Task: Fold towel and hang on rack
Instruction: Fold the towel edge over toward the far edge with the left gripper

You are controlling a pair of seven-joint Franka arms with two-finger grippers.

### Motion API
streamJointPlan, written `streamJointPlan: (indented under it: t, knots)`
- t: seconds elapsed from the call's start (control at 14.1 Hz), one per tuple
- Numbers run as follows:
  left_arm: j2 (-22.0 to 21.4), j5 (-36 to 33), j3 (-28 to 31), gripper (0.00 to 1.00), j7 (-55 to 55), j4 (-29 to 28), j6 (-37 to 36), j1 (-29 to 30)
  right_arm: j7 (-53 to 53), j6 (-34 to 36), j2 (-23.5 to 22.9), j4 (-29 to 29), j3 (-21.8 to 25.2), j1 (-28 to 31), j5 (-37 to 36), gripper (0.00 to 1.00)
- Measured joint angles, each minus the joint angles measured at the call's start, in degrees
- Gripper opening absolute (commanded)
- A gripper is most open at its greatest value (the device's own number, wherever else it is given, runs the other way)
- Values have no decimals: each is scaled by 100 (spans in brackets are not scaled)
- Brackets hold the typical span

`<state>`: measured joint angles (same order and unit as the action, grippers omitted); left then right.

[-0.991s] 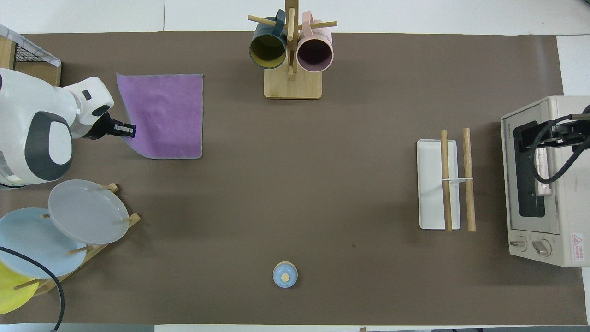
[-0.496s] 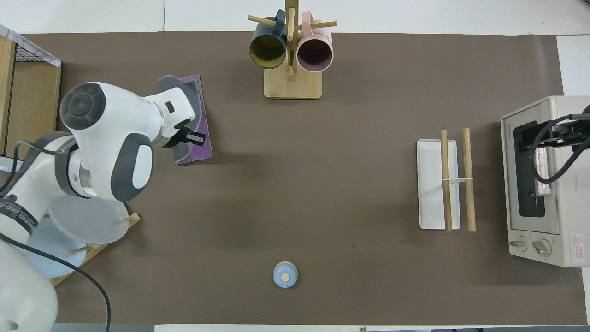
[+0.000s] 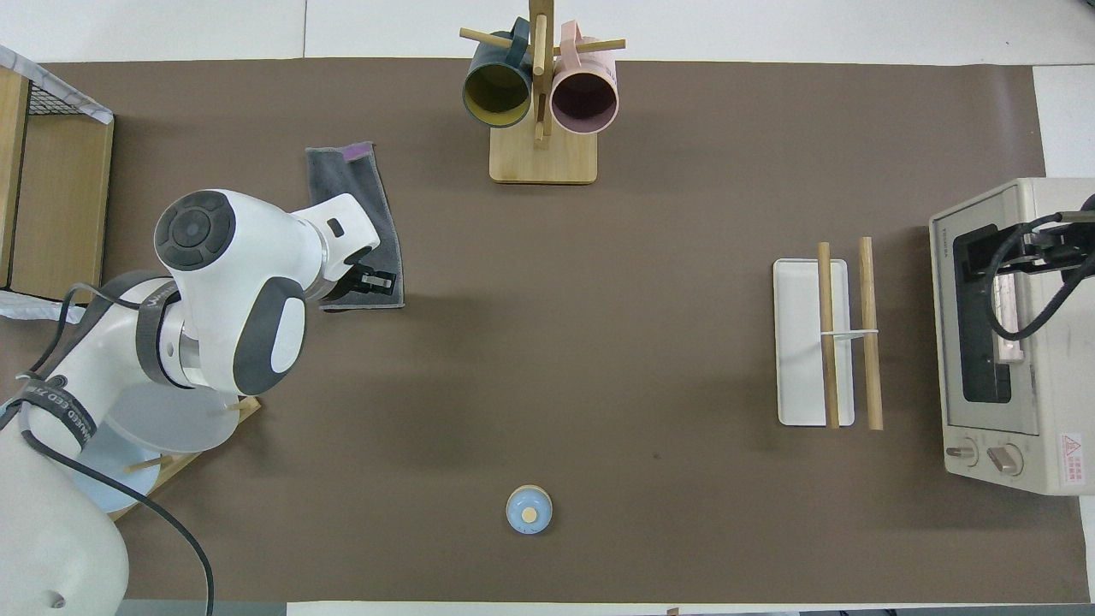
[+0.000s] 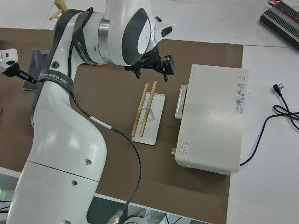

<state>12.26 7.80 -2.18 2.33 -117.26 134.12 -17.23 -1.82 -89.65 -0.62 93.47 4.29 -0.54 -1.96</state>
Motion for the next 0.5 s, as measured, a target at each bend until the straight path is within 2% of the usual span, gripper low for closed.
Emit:
streamJointPlan:
  t: [0.35,0.5]
  knots:
    - [-39,27,39,100,-117,41,-9,375,0,0,0,0,0,0,0,100]
    - [-40,237,42,100,-115,87,-9,613,0,0,0,0,0,0,0,100]
